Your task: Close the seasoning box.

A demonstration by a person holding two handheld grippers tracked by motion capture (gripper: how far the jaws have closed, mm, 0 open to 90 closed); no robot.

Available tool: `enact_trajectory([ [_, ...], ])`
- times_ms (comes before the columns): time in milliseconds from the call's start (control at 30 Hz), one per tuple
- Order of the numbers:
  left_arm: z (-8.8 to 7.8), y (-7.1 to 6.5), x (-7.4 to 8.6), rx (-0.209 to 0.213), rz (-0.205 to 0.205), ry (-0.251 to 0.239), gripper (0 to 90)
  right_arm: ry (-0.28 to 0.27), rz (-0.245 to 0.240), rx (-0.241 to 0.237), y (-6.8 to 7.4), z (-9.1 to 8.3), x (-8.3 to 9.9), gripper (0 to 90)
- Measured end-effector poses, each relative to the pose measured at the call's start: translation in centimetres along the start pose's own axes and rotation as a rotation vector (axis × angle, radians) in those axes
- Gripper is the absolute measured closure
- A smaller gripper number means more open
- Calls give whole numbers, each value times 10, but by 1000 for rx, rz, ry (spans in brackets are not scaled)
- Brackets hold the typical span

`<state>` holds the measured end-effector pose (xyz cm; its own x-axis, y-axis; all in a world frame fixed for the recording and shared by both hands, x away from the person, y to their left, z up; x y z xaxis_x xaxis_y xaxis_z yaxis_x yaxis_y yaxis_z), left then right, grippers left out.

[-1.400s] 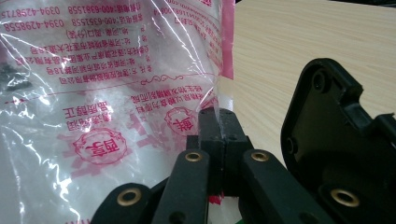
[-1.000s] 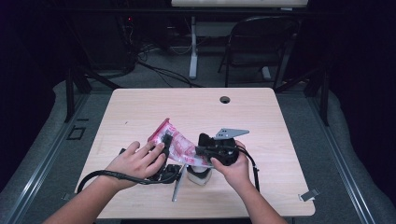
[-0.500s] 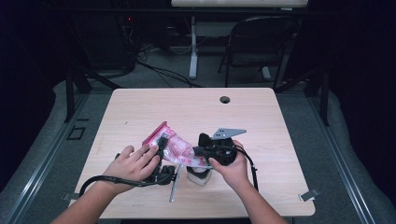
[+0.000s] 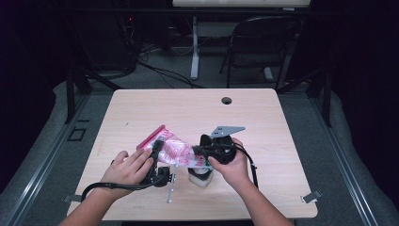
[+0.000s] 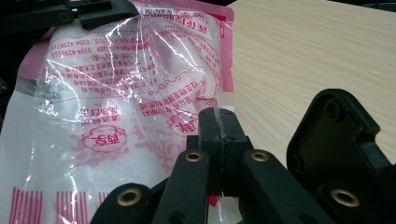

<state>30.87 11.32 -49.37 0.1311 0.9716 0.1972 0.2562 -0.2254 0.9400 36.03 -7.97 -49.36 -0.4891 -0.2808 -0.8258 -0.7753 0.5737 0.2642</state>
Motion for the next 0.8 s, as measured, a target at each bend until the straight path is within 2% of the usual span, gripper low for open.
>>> enact_trajectory([
  [67, 1, -2, 1, 4, -2, 1, 769, 9, -4, 1, 0, 0, -1, 900],
  [333, 3, -9, 4, 5, -67, -13, 771, 20, -4, -6, 1, 0, -3, 900],
  [367, 3, -9, 5, 7, -64, -6, 771, 25, -3, -6, 1, 0, -4, 900],
  [467, 4, -11, 6, 1, -107, -17, 771, 32, -13, -3, 2, 0, -6, 900],
  [633, 5, -17, 8, 1, -132, -16, 771, 42, -20, 4, 4, 2, -8, 900],
  [800, 8, -23, 11, 13, -182, -22, 770, 55, -17, 0, 4, 4, -10, 900],
])
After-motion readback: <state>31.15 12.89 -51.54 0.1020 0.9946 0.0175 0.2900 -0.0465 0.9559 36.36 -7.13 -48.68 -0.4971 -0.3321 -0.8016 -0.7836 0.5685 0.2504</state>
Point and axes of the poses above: each handheld gripper's, and its own axes: z roughly forward along the jaws, x roughly out of its underside, y roughly to its left, the point moved 4 cm from there along z, roughly forward along the jaws, and after that the axes turned 2 degrees about z, right-handed, at the moved point
